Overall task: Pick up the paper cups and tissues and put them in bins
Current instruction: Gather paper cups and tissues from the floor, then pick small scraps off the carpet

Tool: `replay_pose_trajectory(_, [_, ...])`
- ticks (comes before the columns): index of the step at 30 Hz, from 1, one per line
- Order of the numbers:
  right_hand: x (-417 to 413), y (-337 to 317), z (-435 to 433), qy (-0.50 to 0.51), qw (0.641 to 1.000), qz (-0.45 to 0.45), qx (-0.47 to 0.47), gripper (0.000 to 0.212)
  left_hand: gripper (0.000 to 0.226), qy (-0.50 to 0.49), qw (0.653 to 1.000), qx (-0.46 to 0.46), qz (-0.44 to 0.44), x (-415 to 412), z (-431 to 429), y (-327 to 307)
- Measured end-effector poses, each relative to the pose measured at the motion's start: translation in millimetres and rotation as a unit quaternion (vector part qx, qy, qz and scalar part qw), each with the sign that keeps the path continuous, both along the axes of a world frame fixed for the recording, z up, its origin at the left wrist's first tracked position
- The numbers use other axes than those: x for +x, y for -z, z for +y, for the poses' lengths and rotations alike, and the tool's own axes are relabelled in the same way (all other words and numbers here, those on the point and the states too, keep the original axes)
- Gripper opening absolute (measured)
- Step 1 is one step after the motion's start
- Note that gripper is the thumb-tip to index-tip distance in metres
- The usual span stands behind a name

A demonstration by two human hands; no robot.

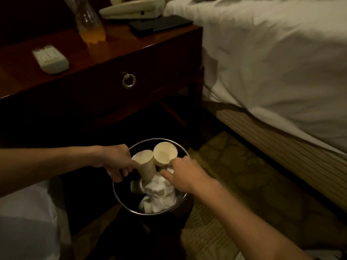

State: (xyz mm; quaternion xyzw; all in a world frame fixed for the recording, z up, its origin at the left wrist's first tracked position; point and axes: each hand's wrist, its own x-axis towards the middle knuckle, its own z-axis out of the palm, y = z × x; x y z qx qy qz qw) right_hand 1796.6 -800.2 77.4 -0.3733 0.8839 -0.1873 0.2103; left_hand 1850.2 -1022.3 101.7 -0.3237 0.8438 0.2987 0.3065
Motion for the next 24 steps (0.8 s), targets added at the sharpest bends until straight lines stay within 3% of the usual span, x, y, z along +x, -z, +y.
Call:
replay_pose_trajectory(2, [-1,-21,14,-0.018,0.999,0.031,-0.029,0.041,0.035,0.069,0.997,-0.021,0.04,-12,9,-19])
replay_pose_trajectory(4, [-7,-47,36,-0.013,0.997,0.051,-0.064,0.033,0.038,0.162,0.977,-0.023,0.137,-30,29,-43])
replay_pose_trajectory(8, [-23,-103,116,0.062,0.988,0.078,-0.115,0.018,0.047,0.284,0.904,0.029,0.318,-67,113,-93])
replay_pose_trajectory(11, [-25,-132,197,0.128,0.981,0.076,-0.127,0.017,0.047,0.34,0.849,0.096,0.393,-91,204,-117])
replay_pose_trajectory(16, [-5,-139,348,0.266,0.942,0.074,-0.188,0.021,0.046,0.445,0.73,0.251,0.454,-109,376,-120])
replay_pose_trajectory(20, [39,-115,461,0.374,0.892,0.059,-0.246,0.015,0.042,0.519,0.643,0.345,0.445,-108,508,-92])
replay_pose_trajectory(23, [85,-99,529,0.458,0.851,0.057,-0.251,0.014,0.042,0.583,0.588,0.377,0.416,-99,594,-71])
replay_pose_trajectory(24, [93,-97,540,0.473,0.842,0.041,-0.257,0.013,0.043,0.586,0.586,0.378,0.413,-94,604,-71])
